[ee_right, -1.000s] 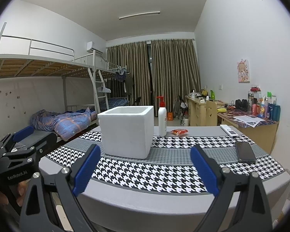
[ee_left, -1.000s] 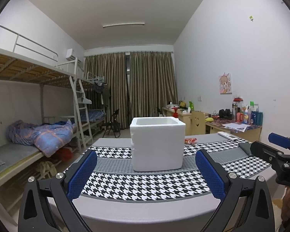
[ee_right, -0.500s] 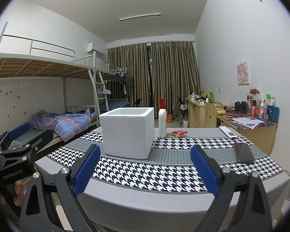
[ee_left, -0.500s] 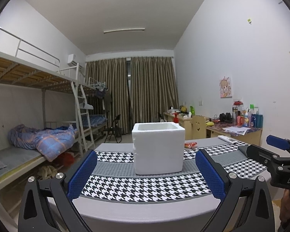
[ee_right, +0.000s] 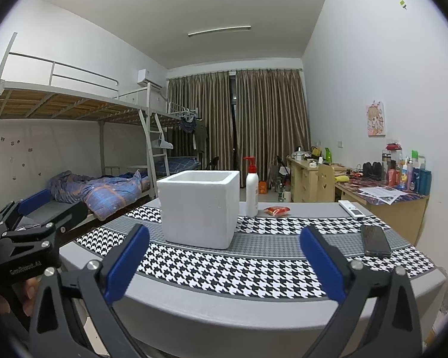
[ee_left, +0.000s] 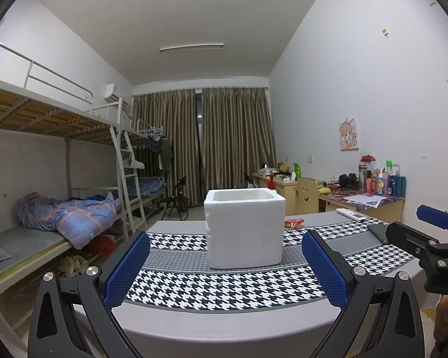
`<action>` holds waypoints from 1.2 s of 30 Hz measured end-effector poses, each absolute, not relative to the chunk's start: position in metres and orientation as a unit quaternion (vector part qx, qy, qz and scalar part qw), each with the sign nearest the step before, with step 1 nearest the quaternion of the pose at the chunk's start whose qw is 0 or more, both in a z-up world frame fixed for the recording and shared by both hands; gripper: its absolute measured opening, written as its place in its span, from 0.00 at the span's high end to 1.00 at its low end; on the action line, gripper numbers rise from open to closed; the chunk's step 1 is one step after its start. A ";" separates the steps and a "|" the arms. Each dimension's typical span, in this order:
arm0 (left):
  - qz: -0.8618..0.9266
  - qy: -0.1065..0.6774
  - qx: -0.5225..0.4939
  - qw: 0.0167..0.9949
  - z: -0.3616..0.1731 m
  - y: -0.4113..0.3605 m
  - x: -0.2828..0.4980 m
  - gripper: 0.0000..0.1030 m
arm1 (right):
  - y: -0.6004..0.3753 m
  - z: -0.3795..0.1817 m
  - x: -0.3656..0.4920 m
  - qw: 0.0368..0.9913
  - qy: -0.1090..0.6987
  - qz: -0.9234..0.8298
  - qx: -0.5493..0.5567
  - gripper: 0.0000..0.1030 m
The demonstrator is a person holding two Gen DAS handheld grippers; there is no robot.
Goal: Organize soft objects
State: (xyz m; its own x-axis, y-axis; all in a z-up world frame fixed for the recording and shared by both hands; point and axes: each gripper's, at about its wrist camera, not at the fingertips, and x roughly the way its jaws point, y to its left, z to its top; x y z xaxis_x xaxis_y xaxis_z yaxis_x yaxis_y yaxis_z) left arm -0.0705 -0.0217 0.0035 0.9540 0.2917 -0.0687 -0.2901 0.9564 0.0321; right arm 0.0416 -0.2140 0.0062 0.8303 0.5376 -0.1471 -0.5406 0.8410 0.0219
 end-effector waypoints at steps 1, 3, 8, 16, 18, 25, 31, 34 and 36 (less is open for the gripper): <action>0.147 0.037 0.011 0.988 0.003 -0.022 -0.070 0.01 | -0.213 0.006 0.041 0.956 0.074 0.282 -0.013 0.01; 0.148 0.038 0.011 0.988 0.003 -0.022 -0.070 0.01 | -0.212 0.006 0.041 0.957 0.075 0.281 -0.015 0.01; 0.149 0.037 0.010 0.988 0.005 -0.022 -0.067 0.01 | -0.214 0.006 0.043 0.958 0.078 0.275 -0.011 0.01; 0.148 0.039 0.011 0.988 0.005 -0.022 -0.067 0.01 | -0.213 0.005 0.044 0.959 0.084 0.270 -0.011 0.01; 0.149 0.040 0.012 0.988 0.004 -0.023 -0.066 0.01 | -0.213 0.005 0.043 0.959 0.083 0.269 -0.011 0.01; 0.148 0.042 0.012 0.988 0.003 -0.022 -0.065 0.01 | -0.213 0.004 0.046 0.960 0.087 0.267 -0.010 0.01; 0.149 0.043 0.013 0.988 0.002 -0.022 -0.065 0.01 | -0.213 0.004 0.045 0.959 0.086 0.268 -0.011 0.01; 0.146 0.044 0.013 0.988 0.001 -0.024 -0.065 0.01 | -0.212 0.004 0.046 0.960 0.087 0.267 -0.011 0.01; 0.146 0.043 0.013 0.988 0.000 -0.024 -0.065 0.01 | -0.213 0.005 0.045 0.960 0.087 0.267 -0.011 0.01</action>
State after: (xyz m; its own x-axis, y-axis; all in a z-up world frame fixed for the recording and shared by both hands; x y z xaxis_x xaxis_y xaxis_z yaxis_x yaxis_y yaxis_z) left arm -0.0653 -0.0240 0.0003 0.9535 0.2900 -0.0821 -0.2877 0.9570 0.0381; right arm 0.0453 -0.2128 0.0049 0.8423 0.5107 -0.1726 -0.5145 0.8571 0.0254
